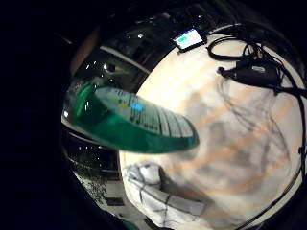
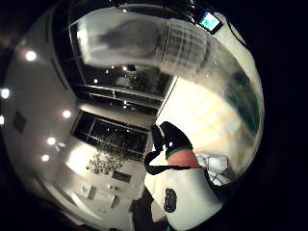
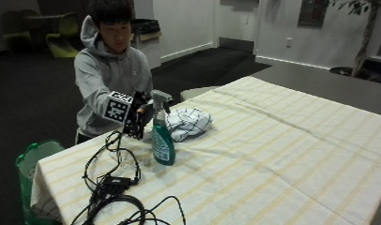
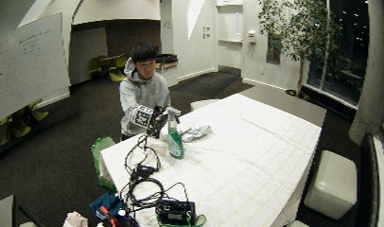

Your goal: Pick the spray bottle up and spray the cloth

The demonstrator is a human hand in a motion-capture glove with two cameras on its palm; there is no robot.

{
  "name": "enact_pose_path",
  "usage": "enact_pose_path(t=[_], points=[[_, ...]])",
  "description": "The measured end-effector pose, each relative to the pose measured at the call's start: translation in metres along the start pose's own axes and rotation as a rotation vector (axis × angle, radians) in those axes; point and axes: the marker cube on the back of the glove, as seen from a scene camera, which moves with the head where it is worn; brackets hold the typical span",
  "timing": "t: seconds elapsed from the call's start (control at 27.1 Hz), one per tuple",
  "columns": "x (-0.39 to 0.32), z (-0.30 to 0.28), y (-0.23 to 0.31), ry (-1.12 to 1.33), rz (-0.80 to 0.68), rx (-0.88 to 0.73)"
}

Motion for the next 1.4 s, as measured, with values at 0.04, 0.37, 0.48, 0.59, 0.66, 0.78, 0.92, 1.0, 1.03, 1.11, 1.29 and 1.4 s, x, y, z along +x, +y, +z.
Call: enact_pose_path(t=[0.04,0.37,0.48,0.59,0.66,0.78,0.92,1.0,1.03,1.11,1.29,1.4], points=[[0.001,0.004,-0.005,-0.012,0.003,0.012],[0.008,0.019,-0.021,-0.103,0.013,0.047],[0.006,0.022,-0.026,-0.122,0.017,0.067],[0.005,0.024,-0.031,-0.133,0.023,0.056],[0.004,0.024,-0.034,-0.138,0.014,0.043],[0.004,0.026,-0.041,-0.146,-0.006,0.045],[0.003,0.03,-0.05,-0.148,-0.051,0.006],[0.003,0.032,-0.053,-0.153,-0.107,-0.039],[0.003,0.033,-0.055,-0.157,-0.145,-0.07],[-0.002,0.036,-0.059,-0.157,-0.213,-0.164],[-0.05,0.037,-0.061,-0.052,-0.295,-0.518],[-0.084,0.038,-0.052,0.087,-0.411,-0.694]])
